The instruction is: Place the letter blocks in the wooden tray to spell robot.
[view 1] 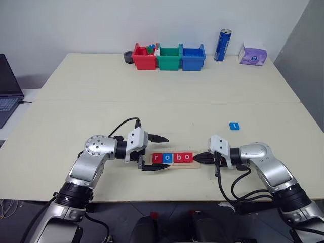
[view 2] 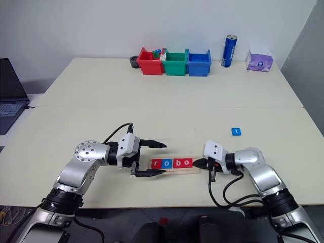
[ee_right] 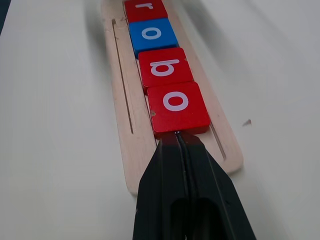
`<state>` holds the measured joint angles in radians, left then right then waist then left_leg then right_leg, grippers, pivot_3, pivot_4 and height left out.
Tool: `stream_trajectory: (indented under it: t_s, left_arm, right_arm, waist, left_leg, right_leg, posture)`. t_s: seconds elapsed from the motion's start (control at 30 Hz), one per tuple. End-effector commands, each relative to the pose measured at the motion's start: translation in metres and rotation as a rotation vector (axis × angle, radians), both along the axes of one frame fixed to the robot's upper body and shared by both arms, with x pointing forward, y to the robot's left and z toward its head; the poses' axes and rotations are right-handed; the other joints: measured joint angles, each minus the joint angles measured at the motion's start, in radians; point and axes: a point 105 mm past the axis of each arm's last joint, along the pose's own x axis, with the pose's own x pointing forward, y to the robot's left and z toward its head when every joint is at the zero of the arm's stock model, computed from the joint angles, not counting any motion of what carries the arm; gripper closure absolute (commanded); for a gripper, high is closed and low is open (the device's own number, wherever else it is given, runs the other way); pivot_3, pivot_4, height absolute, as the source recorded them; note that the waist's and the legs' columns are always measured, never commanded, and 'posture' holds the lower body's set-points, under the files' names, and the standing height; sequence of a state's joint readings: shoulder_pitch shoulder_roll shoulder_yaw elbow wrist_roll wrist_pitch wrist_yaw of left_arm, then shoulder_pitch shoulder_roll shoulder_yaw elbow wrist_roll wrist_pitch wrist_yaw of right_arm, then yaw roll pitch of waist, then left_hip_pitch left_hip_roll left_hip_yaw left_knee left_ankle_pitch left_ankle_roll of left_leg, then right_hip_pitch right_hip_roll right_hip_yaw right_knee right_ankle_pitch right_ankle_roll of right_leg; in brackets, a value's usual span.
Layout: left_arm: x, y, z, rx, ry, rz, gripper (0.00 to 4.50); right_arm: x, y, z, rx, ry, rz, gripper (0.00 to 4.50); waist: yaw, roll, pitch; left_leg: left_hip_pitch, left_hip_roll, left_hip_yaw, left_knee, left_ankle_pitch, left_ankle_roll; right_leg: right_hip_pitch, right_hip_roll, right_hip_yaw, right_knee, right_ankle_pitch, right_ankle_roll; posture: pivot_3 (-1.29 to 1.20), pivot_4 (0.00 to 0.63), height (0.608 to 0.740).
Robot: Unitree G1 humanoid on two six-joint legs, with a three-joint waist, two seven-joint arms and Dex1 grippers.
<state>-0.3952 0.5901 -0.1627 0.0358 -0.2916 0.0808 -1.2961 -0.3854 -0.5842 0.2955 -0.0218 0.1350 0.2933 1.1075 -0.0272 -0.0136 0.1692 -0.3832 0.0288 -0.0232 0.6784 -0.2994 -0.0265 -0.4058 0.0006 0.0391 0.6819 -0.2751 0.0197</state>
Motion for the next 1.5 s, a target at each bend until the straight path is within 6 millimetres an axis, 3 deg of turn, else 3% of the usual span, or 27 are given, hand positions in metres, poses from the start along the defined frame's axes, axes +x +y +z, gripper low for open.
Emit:
stream_trajectory:
  t_s: [0.03, 0.47, 0.57, 0.67, 0.8, 1.03, 1.23, 1.43, 1.47, 1.5]
  left_arm:
    - [-0.003, -0.002, 0.007, -0.008, -0.032, -0.015, 0.00]
    - [-0.002, -0.001, 0.007, -0.007, -0.032, -0.004, 0.00]
    - [0.000, -0.003, 0.010, -0.020, -0.044, 0.001, 0.00]
    - [0.001, -0.007, 0.017, -0.059, -0.049, 0.025, 0.00]
    - [0.005, -0.020, 0.031, -0.157, -0.030, 0.069, 0.00]
    - [0.019, -0.051, 0.043, -0.241, -0.023, 0.135, 0.00]
    - [0.030, -0.066, 0.040, -0.241, -0.067, 0.167, 0.00]
    - [0.038, -0.067, 0.039, -0.241, -0.086, 0.201, 0.00]
    - [0.039, -0.067, 0.038, -0.240, -0.088, 0.206, 0.00]
    - [0.040, -0.066, 0.038, -0.239, -0.090, 0.209, 0.00]
  right_arm:
    - [0.004, 0.007, 0.010, 0.012, -0.042, 0.014, 4.46]
    - [0.007, 0.010, 0.012, 0.023, -0.047, 0.018, 4.46]
    - [0.012, 0.000, 0.026, 0.053, -0.062, -0.047, 4.46]
    - [0.014, -0.013, 0.050, 0.131, -0.085, -0.165, 4.46]
    - [0.010, -0.035, 0.063, 0.167, -0.121, -0.337, 4.46]
    - [0.041, -0.107, 0.065, 0.170, -0.280, -0.884, 4.46]
    - [0.063, -0.146, 0.062, 0.146, -0.363, -1.165, 2.55]
    - [0.074, -0.143, 0.055, 0.218, -0.318, -1.296, 0.32]
    - [0.075, -0.141, 0.054, 0.230, -0.308, -1.316, 0.03]
    - [0.076, -0.139, 0.052, 0.249, -0.288, -1.339, 0.03]
  waist:
    - [0.000, 0.000, 0.000]
    - [0.000, 0.000, 0.000]
    - [0.000, 0.000, 0.000]
    - [0.001, 0.000, 0.000]
    - [0.008, 0.000, 0.000]
    - [0.003, 0.000, 0.000]
    - [-0.004, 0.000, -0.001]
    - [-0.003, 0.000, -0.001]
    - [-0.003, 0.000, -0.001]
    - [-0.003, 0.000, -0.001]
  left_leg:
    - [0.000, 0.000, 0.000, 0.000, 0.000, 0.000]
    - [0.000, 0.000, 0.000, 0.000, 0.000, 0.000]
    - [0.000, 0.000, 0.000, 0.000, 0.000, 0.000]
    - [0.000, 0.000, 0.000, 0.000, 0.000, 0.000]
    - [-0.001, 0.000, -0.002, 0.000, 0.000, 0.000]
    - [-0.001, -0.001, 0.000, 0.001, 0.000, 0.000]
    - [0.000, -0.001, 0.001, 0.000, 0.000, 0.000]
    - [0.000, -0.001, 0.001, 0.000, 0.000, 0.000]
    - [0.000, -0.001, 0.001, 0.000, 0.000, 0.000]
    - [0.000, -0.001, 0.001, 0.000, 0.000, 0.000]
  right_leg:
    - [0.000, 0.000, 0.000, 0.000, 0.000, 0.000]
    - [0.000, 0.000, 0.000, 0.000, 0.000, 0.000]
    - [0.000, 0.000, 0.000, 0.000, 0.000, 0.000]
    - [0.000, 0.000, 0.000, 0.000, 0.000, 0.000]
    - [0.000, -0.001, 0.000, 0.000, 0.000, 0.000]
    - [0.001, -0.001, 0.002, 0.001, 0.001, 0.001]
    - [0.000, 0.000, 0.003, 0.000, 0.001, 0.001]
    - [0.000, 0.000, 0.003, 0.001, 0.001, 0.001]
    - [0.000, 0.000, 0.003, 0.001, 0.001, 0.001]
    - [0.000, 0.000, 0.004, 0.001, 0.001, 0.001]
  posture:
    - [0.00, 0.150, 0.740]
    - [0.00, 0.150, 0.740]
    - [0.00, 0.150, 0.740]
    - [0.00, 0.150, 0.740]
    - [0.00, 0.150, 0.740]
    - [0.00, 0.150, 0.740]
    - [0.00, 0.150, 0.740]
    - [0.00, 0.150, 0.740]
    - [0.00, 0.150, 0.740]
    - [0.00, 0.150, 0.740]
